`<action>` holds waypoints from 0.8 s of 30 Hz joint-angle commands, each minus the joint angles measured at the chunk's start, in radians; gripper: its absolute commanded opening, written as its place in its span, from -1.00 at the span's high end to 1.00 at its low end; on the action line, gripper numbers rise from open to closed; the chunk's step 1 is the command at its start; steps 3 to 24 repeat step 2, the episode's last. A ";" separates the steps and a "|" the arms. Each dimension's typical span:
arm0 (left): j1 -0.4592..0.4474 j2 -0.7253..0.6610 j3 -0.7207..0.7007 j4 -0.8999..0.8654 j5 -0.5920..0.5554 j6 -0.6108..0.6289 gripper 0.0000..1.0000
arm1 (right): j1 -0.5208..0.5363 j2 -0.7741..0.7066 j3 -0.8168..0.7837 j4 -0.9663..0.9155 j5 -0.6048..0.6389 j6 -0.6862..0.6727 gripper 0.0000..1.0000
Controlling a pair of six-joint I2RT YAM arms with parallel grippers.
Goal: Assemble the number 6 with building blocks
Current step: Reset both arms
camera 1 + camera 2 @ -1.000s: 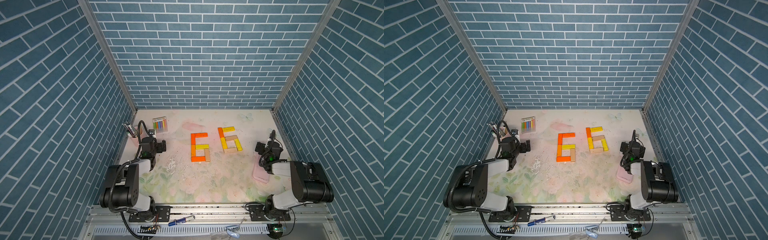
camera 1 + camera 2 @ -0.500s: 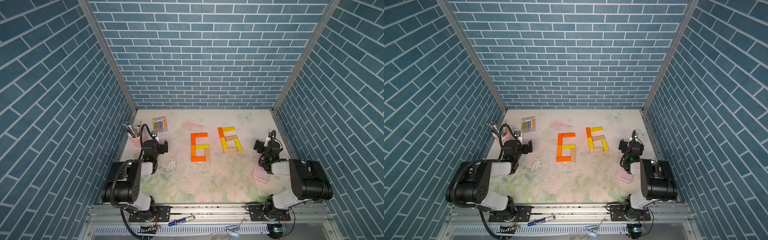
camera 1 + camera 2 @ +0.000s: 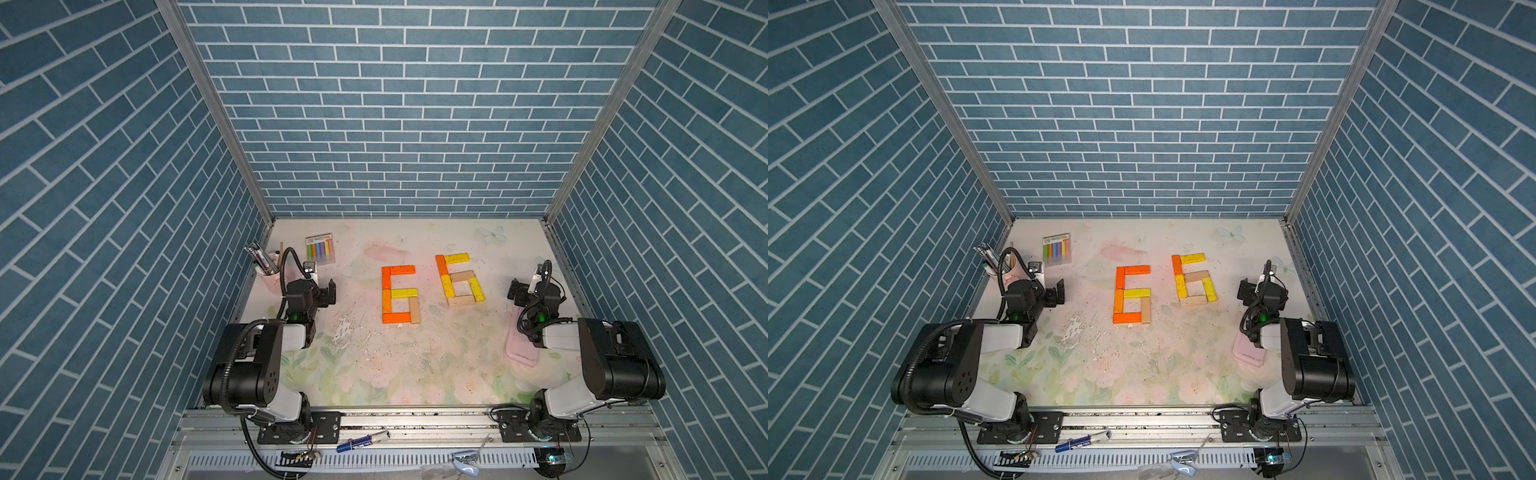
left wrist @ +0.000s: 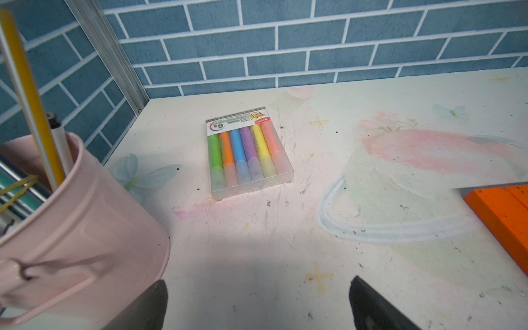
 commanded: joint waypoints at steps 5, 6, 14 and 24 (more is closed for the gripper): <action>-0.004 0.000 -0.008 0.033 0.002 0.010 -0.99 | -0.003 0.004 -0.008 0.028 -0.008 -0.026 -0.97; -0.004 0.000 -0.008 0.033 0.002 0.010 -0.99 | -0.003 0.004 -0.008 0.028 -0.008 -0.026 -0.97; -0.004 0.000 -0.008 0.033 0.002 0.010 -0.99 | -0.003 0.004 -0.008 0.028 -0.008 -0.026 -0.97; -0.004 0.000 -0.008 0.033 0.002 0.010 -0.99 | -0.003 0.004 -0.008 0.028 -0.008 -0.026 -0.97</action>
